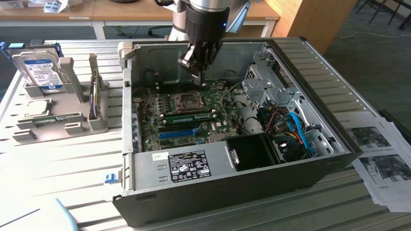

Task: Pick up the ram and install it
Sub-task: 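Press down the ram until it locks into place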

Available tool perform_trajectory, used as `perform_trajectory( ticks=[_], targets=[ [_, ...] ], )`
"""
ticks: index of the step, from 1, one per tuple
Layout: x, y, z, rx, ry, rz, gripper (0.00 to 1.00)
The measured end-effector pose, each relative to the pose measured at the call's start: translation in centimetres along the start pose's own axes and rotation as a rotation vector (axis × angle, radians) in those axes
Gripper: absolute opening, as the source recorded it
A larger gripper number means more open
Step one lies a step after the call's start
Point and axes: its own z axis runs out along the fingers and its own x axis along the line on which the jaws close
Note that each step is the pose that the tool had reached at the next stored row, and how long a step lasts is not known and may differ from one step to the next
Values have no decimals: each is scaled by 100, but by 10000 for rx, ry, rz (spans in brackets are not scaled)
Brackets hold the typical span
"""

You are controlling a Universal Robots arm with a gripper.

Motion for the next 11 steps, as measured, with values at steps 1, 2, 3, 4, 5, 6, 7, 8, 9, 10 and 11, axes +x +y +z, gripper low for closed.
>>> perform_trajectory(
  ticks=[1,2,3,4,5,6,7,8,9,10,11],
  targets=[
    [0,0,0,0,-2,138,9],
    [0,0,0,2,-4,277,9],
    [0,0,1,2,-6,424,9],
    [0,0,1,3,-8,576,9],
    [0,0,2,3,-11,723,9],
    [0,0,2,4,-13,890,9],
    [0,0,2,6,-15,1045,9],
    [0,0,2,6,-18,1207,9],
    [0,0,3,7,-20,1371,9],
    [0,0,3,8,-23,1535,9],
    [0,0,3,9,-24,1698,9]
  ],
)
